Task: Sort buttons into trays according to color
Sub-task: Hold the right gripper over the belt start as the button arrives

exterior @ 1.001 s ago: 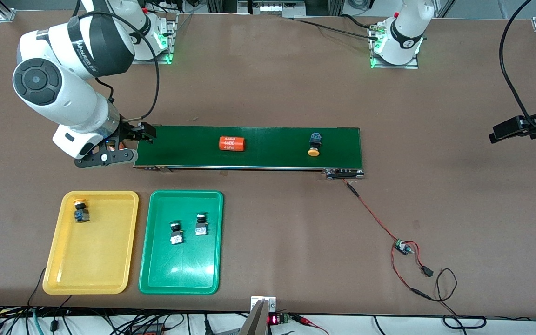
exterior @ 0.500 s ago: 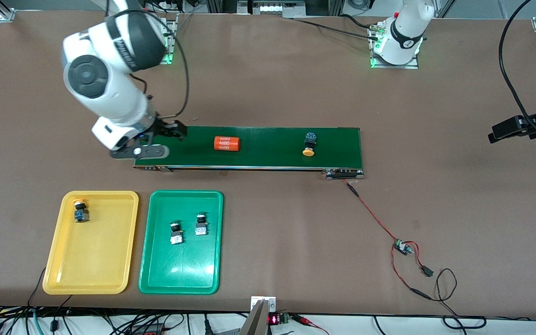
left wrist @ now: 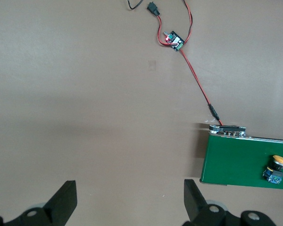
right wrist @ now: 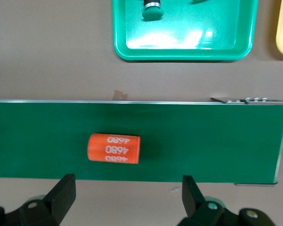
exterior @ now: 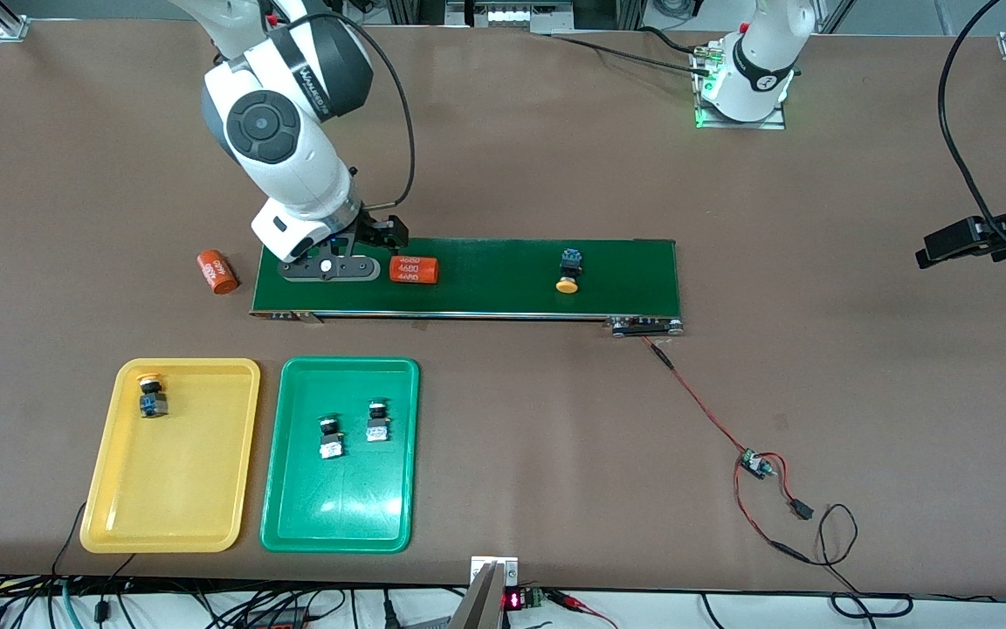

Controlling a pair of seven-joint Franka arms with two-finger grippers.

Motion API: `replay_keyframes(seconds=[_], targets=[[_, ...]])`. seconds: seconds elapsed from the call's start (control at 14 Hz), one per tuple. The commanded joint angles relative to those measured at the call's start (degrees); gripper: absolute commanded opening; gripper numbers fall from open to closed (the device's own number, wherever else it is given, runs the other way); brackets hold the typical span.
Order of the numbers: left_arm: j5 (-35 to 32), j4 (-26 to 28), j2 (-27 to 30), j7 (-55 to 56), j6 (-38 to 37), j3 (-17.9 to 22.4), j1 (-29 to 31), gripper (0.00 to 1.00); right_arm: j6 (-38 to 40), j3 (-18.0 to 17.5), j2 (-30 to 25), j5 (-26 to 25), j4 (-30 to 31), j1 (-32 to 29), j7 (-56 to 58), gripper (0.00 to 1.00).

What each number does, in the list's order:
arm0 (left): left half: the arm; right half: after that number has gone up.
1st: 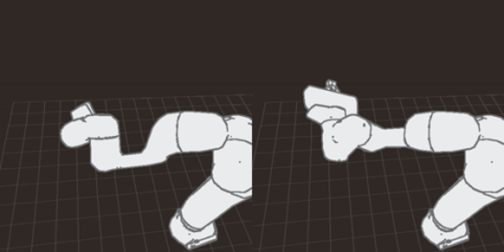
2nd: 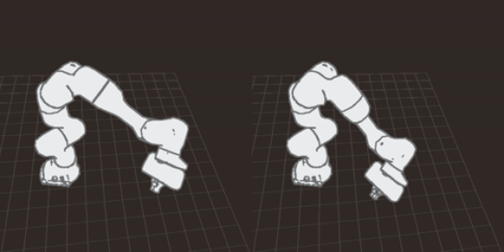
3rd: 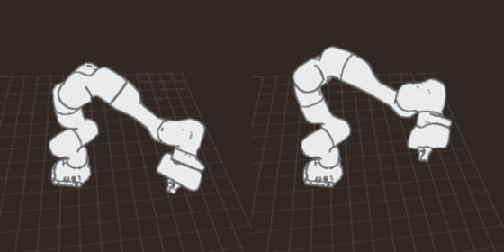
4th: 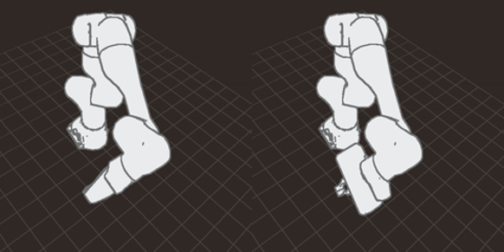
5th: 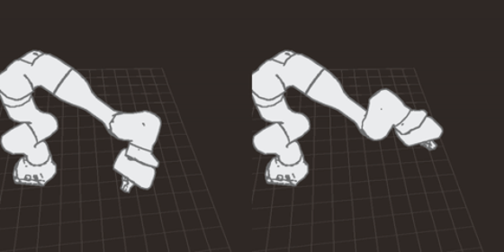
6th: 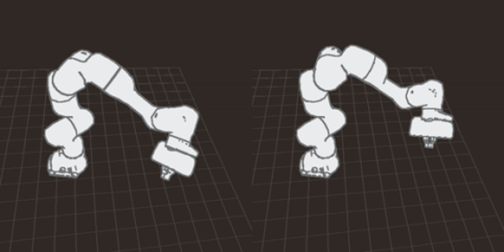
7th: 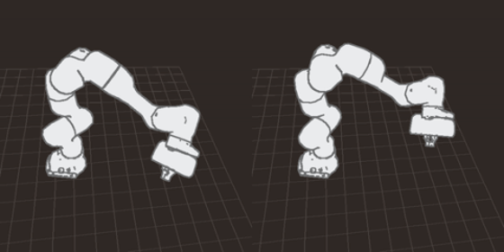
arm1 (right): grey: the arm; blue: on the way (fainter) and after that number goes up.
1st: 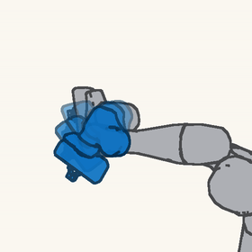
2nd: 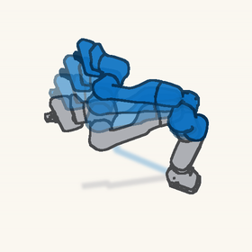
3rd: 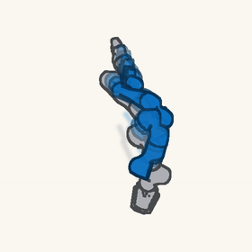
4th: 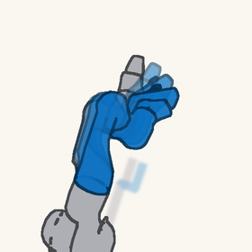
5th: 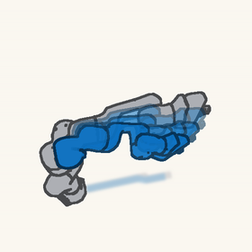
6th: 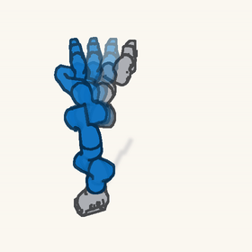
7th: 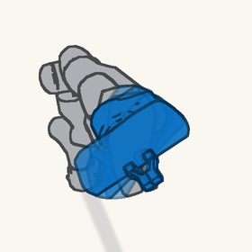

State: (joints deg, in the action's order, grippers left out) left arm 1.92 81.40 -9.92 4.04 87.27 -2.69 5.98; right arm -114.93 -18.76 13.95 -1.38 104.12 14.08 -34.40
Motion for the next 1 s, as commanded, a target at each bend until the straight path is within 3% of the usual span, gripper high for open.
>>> replay_keyframes(seconds=[0.0, 0.29, 0.79, 0.93], targets=[[-1.48, 10.14, 6.46, 0.09, 7.09, -1.17, 1.05, 1.00, -3.71, -0.22, 1.95, -1.35, 0.12, 1.73, -4.79, 1.00], [-0.87, 10.19, 6.66, -1.93, 7.39, -1.00, 1.32, 1.00, -6.17, -0.92, 5.56, -6.43, -0.40, 3.49, -10.85, 1.00], [0.28, 7.19, 6.75, -1.84, 5.89, -0.56, 2.02, 1.00, -7.58, -1.36, 7.94, -6.88, -0.40, 3.93, -12.09, 1.00], [-0.42, 7.02, 6.84, -2.37, 2.48, -1.00, 2.02, 1.00, -7.58, -1.36, 7.94, -6.88, -0.40, 4.02, -12.18, 1.00]])
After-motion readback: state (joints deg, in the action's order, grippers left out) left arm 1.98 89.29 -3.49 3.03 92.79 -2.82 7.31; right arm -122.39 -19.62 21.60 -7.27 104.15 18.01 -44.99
